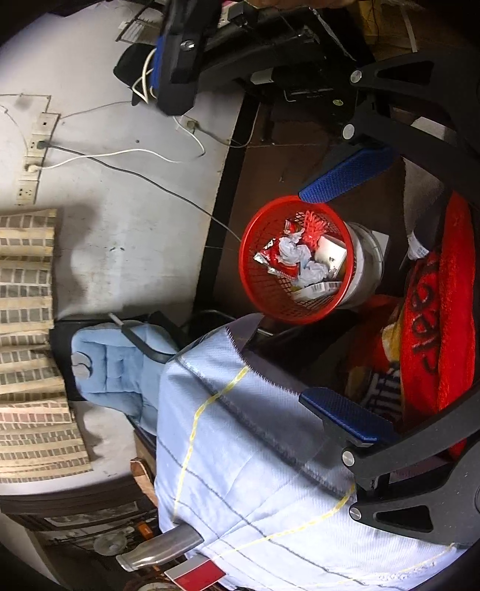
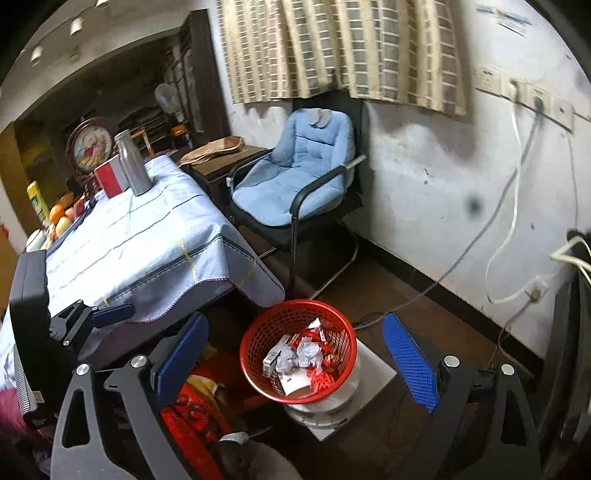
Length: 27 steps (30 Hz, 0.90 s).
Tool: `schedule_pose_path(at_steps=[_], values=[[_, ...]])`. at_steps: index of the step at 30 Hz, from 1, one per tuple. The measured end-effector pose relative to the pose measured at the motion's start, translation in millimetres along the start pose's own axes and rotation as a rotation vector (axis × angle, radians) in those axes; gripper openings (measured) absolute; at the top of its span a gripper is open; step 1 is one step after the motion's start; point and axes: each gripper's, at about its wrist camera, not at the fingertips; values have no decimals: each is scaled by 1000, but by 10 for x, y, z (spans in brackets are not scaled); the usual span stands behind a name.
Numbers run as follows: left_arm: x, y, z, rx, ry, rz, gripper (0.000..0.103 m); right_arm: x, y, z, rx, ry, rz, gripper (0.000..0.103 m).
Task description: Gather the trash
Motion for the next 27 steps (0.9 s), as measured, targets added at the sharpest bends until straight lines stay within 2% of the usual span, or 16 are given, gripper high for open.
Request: schedule_pose_path(at_steps=[4,12,16,19,27], values=[[-58,-8,-175,39,-8,-17,96,-69,2,-222,21,-27,5,96],[-1,4,-556,140,68,35,96,-291,251,-889,217,-21,2,96],[-15,-10,-664,163,58,34,96,-230,374,-1143,287,0,68,96],[-6,-40,-743,179,38,48,96,-207,421,-1244,314,-2,97,96],[32,31,-935,238,19,97,96,-135,456,-1302,313,-31,132,96]])
Point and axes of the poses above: each gripper's, at about its wrist camera, not at the fingertips, and z roughly against the way its jaws point, x to its left, y to its underside, and after that the axes turned 14 degrees about y, right-handed
